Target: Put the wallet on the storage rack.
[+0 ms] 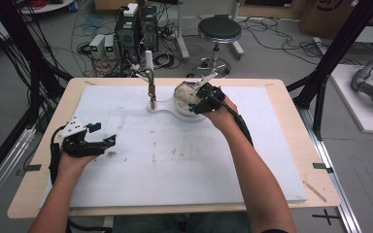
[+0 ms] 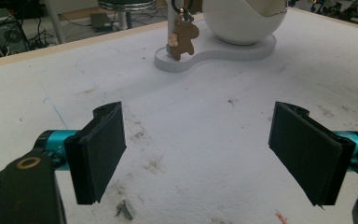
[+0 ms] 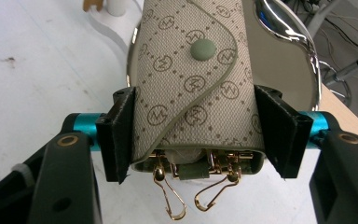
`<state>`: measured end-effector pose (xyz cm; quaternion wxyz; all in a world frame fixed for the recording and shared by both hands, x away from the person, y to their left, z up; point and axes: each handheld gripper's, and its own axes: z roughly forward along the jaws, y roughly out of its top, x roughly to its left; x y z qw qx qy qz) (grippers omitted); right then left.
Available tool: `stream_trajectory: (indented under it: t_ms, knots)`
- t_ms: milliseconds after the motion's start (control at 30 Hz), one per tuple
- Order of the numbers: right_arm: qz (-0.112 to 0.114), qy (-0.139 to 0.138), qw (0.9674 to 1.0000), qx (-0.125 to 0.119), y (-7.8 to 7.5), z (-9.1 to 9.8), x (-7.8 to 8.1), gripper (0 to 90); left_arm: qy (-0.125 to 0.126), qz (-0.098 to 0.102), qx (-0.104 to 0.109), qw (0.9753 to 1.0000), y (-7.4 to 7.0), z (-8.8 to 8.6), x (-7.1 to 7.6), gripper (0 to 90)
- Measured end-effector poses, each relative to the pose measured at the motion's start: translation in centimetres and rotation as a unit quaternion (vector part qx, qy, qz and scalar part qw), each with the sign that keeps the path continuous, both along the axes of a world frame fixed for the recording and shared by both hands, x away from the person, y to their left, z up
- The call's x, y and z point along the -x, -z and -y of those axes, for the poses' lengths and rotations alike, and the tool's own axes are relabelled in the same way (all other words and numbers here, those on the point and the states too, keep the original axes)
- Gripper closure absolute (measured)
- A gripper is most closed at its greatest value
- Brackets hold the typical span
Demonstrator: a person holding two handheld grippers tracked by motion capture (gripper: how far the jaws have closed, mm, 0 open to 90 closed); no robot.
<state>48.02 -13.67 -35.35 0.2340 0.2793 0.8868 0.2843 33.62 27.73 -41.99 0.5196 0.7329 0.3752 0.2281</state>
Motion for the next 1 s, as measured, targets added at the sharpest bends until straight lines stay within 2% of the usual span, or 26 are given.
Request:
stream_trajectory:
  t_ms: [200,533,800,1000]
  knots:
    - [0.002,0.012,0.9999,0.007,0.2,0.3,-0.5,35.6,-0.001,0.0,0.0,1.0,0.0,-0.1,0.0,18.6]
    - [-0.002,0.023,0.9995,0.02,1.2,-0.3,-1.6,35.2,-0.002,-0.003,0.0,1.0,0.1,-0.2,-0.1,18.6]
    - [0.005,0.028,0.9994,0.02,1.4,-0.5,-1.7,34.2,-0.002,-0.003,0.0,1.0,0.1,-0.2,-0.1,18.6]
    - [0.009,0.03,0.9994,0.014,1.1,-0.4,-1.4,30.2,-0.002,-0.004,0.0,1.0,0.2,-0.2,-0.1,18.6]
